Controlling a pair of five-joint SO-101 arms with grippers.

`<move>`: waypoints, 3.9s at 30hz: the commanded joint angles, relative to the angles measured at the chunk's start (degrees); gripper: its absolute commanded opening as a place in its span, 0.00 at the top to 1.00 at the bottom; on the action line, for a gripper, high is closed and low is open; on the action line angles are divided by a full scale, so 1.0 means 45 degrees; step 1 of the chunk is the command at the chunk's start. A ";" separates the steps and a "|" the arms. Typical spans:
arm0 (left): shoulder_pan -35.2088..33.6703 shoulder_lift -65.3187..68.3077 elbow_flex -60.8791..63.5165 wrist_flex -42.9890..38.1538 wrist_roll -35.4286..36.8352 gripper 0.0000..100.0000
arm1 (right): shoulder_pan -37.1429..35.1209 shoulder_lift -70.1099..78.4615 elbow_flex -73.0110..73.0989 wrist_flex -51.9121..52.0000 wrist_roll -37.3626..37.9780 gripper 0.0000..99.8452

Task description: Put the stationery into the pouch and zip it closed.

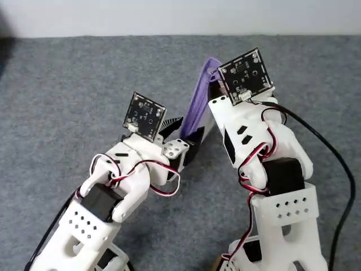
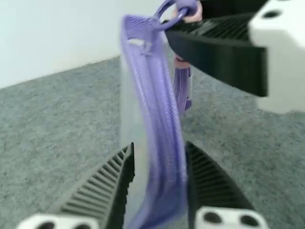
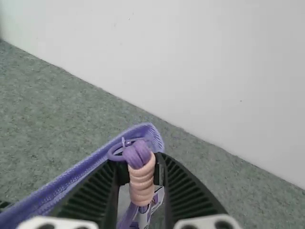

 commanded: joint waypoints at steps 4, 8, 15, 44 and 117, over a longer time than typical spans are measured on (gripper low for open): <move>-0.0020 0.0039 -0.0772 -0.0215 -0.1543 0.99 | 0.0068 -0.0283 -0.0801 -0.0088 0.0020 0.99; -0.0098 0.0020 -0.0850 0.0098 -0.1895 0.99 | 0.1201 0.0361 -0.0801 -0.0733 0.0039 0.99; -0.0098 0.0020 -0.1495 0.1348 -0.1895 0.99 | 0.3624 0.1963 -0.0801 -0.2589 0.0078 0.99; -0.1504 0.0000 -0.4093 0.2794 0.0000 0.78 | 0.5304 0.1768 -0.0801 -0.3331 -0.0449 0.99; -1.0667 -0.6955 -0.3155 0.9748 -0.1934 0.99 | -0.3038 -0.0889 0.0078 0.6808 -0.4415 0.99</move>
